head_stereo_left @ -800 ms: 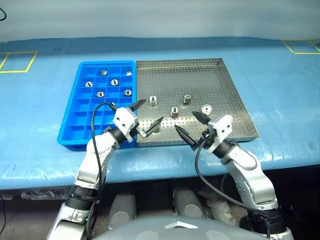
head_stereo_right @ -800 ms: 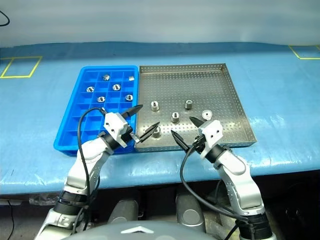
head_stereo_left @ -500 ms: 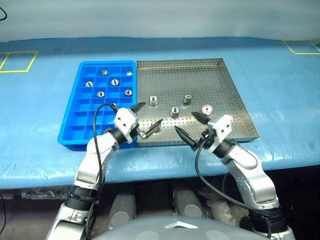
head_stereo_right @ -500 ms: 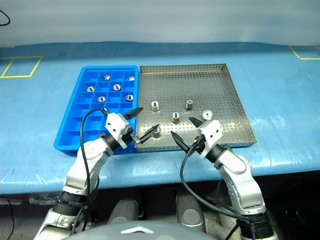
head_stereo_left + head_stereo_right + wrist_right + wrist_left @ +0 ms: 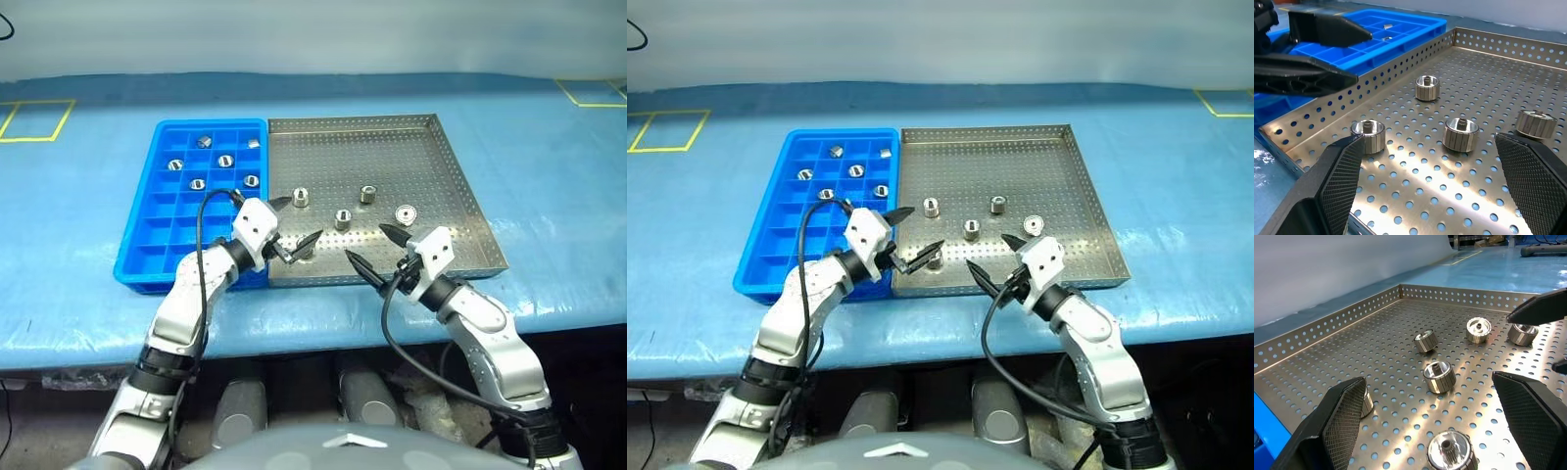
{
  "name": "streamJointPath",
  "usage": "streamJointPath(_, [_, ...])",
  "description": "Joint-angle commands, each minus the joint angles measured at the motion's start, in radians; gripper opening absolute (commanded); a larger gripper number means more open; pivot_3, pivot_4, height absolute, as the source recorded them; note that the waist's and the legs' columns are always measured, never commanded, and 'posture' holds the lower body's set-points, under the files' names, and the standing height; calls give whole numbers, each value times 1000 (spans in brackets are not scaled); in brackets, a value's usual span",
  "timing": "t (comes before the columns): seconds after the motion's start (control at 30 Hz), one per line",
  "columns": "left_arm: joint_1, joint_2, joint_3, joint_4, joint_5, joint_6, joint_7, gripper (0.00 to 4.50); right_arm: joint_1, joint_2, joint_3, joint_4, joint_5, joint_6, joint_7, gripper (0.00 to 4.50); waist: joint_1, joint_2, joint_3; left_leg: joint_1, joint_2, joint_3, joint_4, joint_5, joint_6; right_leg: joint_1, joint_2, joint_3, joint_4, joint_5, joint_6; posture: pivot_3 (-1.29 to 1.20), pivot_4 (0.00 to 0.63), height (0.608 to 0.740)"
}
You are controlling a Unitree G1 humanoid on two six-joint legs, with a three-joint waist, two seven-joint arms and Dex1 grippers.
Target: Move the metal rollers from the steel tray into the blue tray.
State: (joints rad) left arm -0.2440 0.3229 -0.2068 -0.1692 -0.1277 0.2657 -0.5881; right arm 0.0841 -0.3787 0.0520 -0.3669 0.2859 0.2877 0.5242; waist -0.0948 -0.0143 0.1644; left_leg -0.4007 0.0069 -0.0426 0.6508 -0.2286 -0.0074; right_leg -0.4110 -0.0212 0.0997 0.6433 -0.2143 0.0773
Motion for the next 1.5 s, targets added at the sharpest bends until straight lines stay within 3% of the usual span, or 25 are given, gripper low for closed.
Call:
streamJointPath(0.03, [-68,42,-36,-49,34,112,-26,4500,-4,-5,-6,-44,9,22,-4,4478,-1,0,0,0,0,0,0,0,0,0,0,0,0,0,0,-128,150,740])
streamJointPath(0.23, [-196,113,-73,-46,17,405,-100,4500,-4,-5,-3,-42,4,35,-3,4478,-8,-1,0,0,0,0,0,0,0,0,0,0,0,0,0,-136,150,740])
streamJointPath(0.47, [-354,164,-154,-2,-22,529,-267,4500,-1,-23,19,-26,-44,29,-4,4478,-15,-1,1,-1,0,-1,0,0,0,-1,1,0,0,0,0,-137,150,740])
streamJointPath(0.83, [-508,239,-343,158,101,490,-401,4500,22,-22,37,-15,-97,10,-16,4478,-35,-1,1,-2,0,-1,-1,0,0,-2,1,0,0,0,0,-169,150,740])
streamJointPath(1.2, [-529,177,-390,238,140,490,-439,4500,35,-5,52,2,-133,-12,-28,4478,-37,-1,1,-2,0,-1,-1,0,0,-2,1,0,0,0,0,-165,150,740])
streamJointPath(1.3, [-529,176,-429,265,173,483,-448,3931,38,3,59,-1,-133,-19,-33,4500,-40,-1,1,-2,0,-1,0,0,0,-2,1,0,1,0,0,-170,150,740])
streamJointPath(1.5, [-537,177,-455,293,214,470,-460,1942,42,7,42,-1,-132,-27,-37,4500,-40,-1,1,-2,0,-1,0,0,0,-2,1,0,1,0,0,-176,150,740])
